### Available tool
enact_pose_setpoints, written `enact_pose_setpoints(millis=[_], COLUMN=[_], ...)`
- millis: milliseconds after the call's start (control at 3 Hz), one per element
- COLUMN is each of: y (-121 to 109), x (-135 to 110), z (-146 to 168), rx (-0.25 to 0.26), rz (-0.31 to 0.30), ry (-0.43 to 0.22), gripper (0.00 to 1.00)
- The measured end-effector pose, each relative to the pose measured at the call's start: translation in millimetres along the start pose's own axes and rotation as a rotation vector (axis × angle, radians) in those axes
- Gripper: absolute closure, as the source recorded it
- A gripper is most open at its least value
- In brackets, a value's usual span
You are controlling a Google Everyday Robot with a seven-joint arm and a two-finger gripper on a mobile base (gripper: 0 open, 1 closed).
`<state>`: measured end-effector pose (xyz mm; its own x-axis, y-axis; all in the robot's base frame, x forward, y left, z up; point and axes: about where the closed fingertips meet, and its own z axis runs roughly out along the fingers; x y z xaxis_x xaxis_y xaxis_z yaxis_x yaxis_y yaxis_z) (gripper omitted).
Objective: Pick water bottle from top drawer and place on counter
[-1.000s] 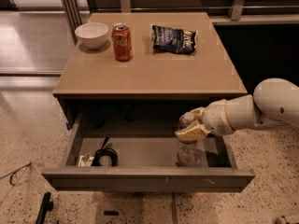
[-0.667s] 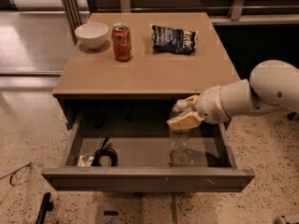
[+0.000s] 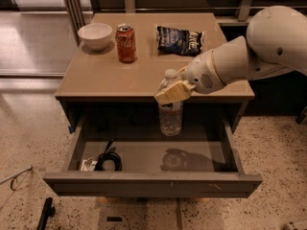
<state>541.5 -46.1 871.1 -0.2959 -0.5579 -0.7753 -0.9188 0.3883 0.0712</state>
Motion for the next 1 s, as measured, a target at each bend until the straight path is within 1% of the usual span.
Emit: enact_pose_setpoints(millis=[333,667,1000], y=[0.0,-15.6,-39.0], x=[-0.1,-18.0,-55.0], z=[-0.2,-28.1,-71.8], rx=[0.001,0.072,0.171], rz=[0.0,0.001,-0.021], ry=[0.001,0.01,0.003], gripper=[1.0,1.0,1.0])
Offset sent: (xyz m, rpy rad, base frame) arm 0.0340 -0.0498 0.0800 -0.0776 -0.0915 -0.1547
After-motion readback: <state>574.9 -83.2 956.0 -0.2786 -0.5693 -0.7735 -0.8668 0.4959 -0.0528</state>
